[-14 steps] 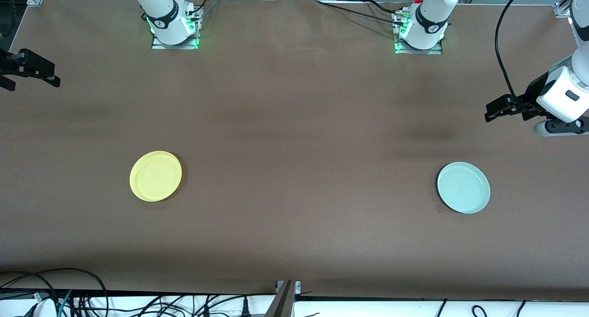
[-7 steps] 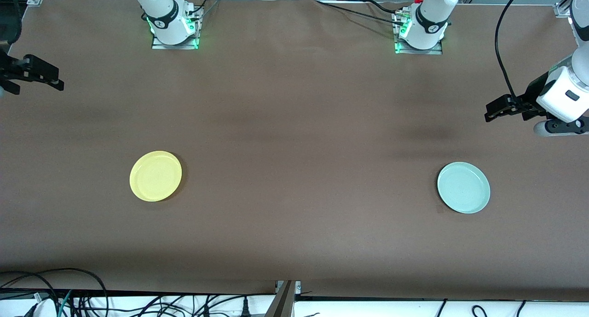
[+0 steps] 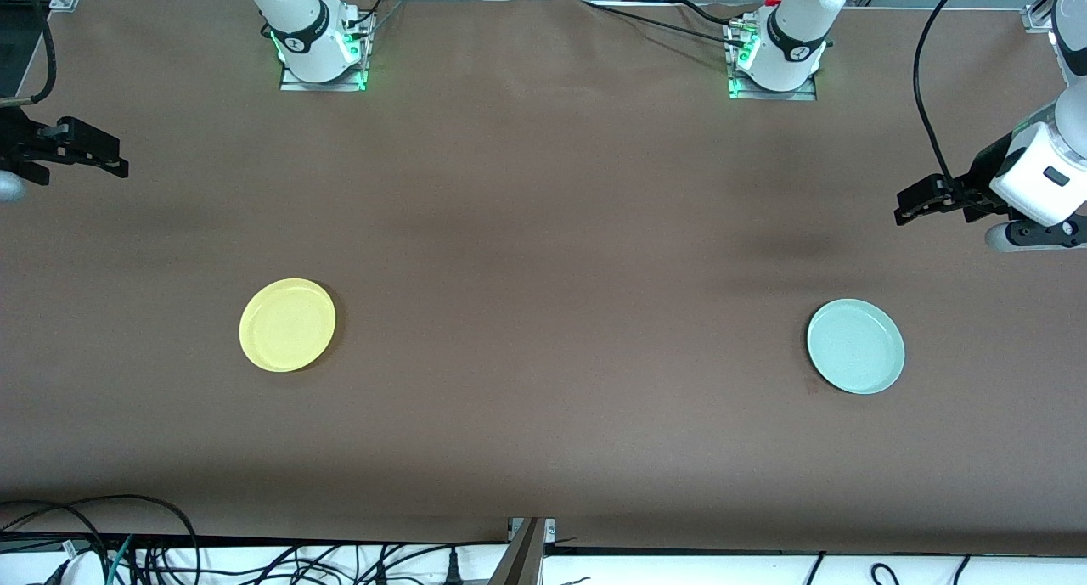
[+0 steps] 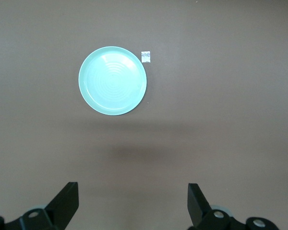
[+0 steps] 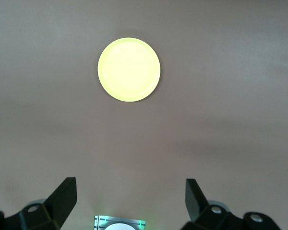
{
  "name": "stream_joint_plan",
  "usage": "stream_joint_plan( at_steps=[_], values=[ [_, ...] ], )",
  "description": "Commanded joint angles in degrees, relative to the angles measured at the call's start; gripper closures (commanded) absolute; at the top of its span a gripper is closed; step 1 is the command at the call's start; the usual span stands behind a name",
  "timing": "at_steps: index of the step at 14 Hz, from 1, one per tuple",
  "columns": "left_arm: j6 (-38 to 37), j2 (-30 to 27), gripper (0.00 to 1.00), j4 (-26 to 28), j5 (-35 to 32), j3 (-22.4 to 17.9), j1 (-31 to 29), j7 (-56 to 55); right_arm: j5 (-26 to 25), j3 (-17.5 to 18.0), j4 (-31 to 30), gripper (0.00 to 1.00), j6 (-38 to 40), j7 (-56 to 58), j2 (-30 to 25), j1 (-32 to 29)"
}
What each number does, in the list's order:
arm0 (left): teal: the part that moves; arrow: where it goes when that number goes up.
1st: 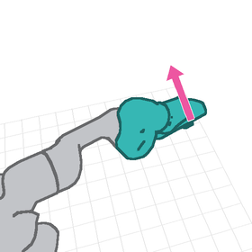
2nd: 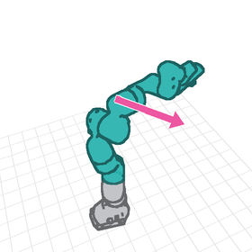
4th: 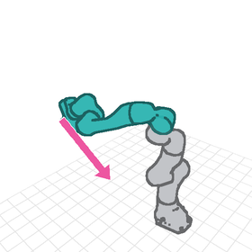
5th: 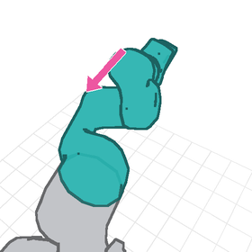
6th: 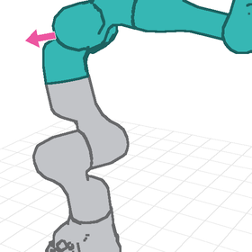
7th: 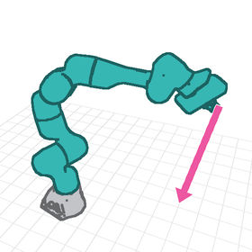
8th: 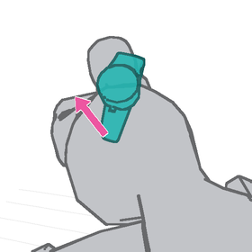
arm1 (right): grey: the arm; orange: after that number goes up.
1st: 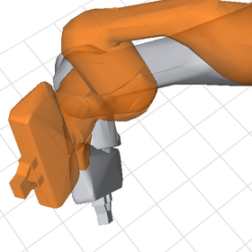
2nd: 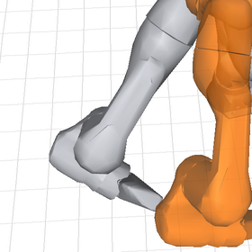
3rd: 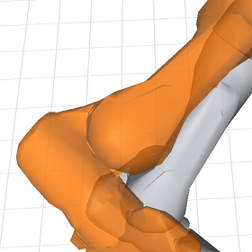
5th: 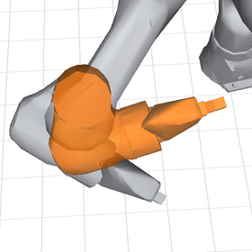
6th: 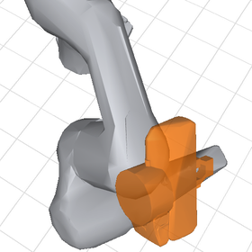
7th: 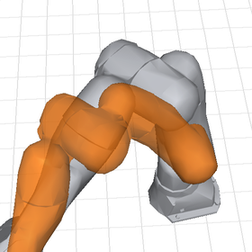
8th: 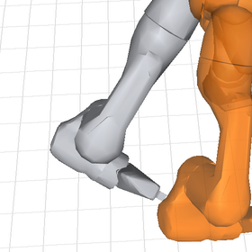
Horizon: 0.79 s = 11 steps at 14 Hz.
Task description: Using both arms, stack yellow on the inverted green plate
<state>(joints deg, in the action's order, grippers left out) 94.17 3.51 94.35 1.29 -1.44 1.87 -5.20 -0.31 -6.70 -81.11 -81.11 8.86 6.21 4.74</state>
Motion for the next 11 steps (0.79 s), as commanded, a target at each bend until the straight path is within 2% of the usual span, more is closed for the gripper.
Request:
stream_joint_plan(
  at_steps=[1, 9, 11],
  values=[
    [-0.39, 0.09, 0.00, -0.66, -0.67, -0.05, 0.15, 0.81, 0.48, 0.11, 0.69, 0.00, 0.34, 0.28, -0.15, -0.25],
    [-0.47, 0.18, 0.00, -0.39, -1.56, -0.05, -0.02, 0.72, 0.57, 0.11, 0.69, 0.00, 0.42, 0.37, -0.15, -0.25],
    [0.23, 2.01, 0.00, -0.74, -1.46, -0.05, -0.11, 1.59, 0.66, 0.11, 0.69, 0.00, 0.42, 0.46, -0.24, -0.25]
  ],
)
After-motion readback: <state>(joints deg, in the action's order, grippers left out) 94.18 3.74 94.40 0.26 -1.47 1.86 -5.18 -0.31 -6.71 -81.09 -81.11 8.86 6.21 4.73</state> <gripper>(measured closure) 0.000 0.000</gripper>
